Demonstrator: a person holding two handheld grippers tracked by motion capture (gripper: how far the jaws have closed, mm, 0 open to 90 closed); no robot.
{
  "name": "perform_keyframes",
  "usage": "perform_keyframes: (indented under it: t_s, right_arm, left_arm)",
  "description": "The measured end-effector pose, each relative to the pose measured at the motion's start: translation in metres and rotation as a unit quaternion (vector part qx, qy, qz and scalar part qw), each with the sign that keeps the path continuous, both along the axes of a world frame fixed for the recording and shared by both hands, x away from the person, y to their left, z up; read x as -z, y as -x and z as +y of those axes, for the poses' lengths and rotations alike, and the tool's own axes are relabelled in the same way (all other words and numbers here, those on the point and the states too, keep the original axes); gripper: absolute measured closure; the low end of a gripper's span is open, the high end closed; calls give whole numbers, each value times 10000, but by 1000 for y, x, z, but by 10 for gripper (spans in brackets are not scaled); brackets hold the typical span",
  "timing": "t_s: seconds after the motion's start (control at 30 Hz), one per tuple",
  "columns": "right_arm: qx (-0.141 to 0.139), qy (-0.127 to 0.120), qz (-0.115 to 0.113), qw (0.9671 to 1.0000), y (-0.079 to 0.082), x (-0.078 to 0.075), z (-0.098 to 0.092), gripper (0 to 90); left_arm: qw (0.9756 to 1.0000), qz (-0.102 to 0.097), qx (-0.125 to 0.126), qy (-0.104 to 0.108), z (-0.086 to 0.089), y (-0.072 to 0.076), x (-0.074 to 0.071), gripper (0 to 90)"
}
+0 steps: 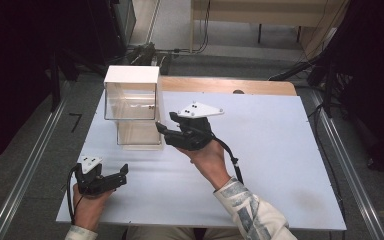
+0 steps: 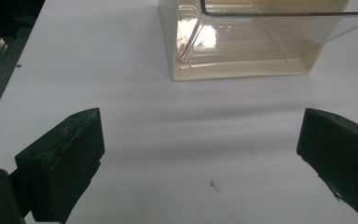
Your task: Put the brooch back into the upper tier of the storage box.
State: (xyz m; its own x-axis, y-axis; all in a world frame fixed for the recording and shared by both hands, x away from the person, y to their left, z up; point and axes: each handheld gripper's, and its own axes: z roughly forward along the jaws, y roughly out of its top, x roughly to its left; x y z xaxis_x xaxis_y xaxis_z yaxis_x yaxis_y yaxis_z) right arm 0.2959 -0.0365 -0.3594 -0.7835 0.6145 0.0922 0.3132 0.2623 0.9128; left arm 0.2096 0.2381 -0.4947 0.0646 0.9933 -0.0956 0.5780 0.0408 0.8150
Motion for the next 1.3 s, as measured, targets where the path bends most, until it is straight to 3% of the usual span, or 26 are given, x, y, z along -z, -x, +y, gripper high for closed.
perform_keyframes:
  t_s: [0.23, 0.4, 0.73, 1.3]
  right_arm:
    - [76, 106, 89, 9999, 0, 14, -16, 326]
    - [157, 415, 224, 9988, -1, 32, -27, 261]
    - [378, 411, 291, 9980, 3, 49, -50, 210]
    - [802, 384, 422, 9952, 12, 64, -97, 186]
  left_arm:
    - [10000, 12, 11, -8, -1, 0, 0, 16]
    - [10000, 26, -12, -24, -2, -1, 1, 16]
    - [10000, 41, 7, -49, -3, -1, 2, 16]
    - [10000, 45, 37, -73, -5, -1, 2, 16]
